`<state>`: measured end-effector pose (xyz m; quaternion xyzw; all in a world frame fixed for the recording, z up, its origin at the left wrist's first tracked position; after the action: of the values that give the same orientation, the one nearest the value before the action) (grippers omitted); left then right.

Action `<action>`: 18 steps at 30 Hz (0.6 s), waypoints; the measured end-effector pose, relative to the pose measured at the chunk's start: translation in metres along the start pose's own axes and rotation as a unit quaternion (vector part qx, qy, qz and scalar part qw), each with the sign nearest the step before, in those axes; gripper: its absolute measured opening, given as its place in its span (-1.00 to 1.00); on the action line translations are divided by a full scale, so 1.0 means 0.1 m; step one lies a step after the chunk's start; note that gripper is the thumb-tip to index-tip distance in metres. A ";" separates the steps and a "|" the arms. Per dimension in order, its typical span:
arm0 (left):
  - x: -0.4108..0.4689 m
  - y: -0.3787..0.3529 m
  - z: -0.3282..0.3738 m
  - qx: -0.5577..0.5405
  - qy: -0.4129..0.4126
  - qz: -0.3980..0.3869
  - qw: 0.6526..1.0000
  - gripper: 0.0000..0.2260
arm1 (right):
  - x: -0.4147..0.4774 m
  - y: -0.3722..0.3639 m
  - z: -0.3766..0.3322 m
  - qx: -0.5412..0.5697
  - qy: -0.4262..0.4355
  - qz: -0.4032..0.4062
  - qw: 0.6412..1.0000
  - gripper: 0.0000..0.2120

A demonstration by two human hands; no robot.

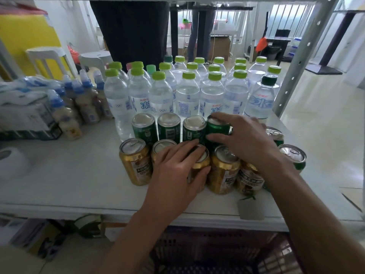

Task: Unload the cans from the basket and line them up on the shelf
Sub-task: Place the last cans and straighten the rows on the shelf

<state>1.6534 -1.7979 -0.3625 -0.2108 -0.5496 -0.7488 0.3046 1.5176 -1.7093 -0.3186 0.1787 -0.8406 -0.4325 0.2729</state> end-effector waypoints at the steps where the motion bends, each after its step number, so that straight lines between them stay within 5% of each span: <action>1: 0.00 0.00 0.00 0.000 0.000 -0.001 1.000 -0.61 | 0.03 -0.02 -0.01 0.009 0.001 0.013 1.000 -0.46; 11: 0.00 0.09 0.01 -0.035 -0.011 0.006 0.999 -0.57 | 0.01 0.00 0.04 -0.014 0.015 -0.052 0.998 -0.52; 18: 0.10 0.56 -0.55 0.029 0.093 0.083 0.992 -0.64 | -0.36 0.25 -0.37 0.010 0.102 0.154 0.983 -0.77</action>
<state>1.6859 -1.8640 -0.3341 -0.1764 -0.5212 -0.7211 0.4210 1.5667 -1.6996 -0.2916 0.0929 -0.8302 -0.3566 0.4184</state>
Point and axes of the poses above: each hand's wrist, its own x-axis towards the middle knuckle, its own y-axis out of the back of the hand, z = x × y, the point moved 10 cm from there along x, towards the middle knuckle, and after that the axes turned 6 degrees about z, right-handed, at the moved point
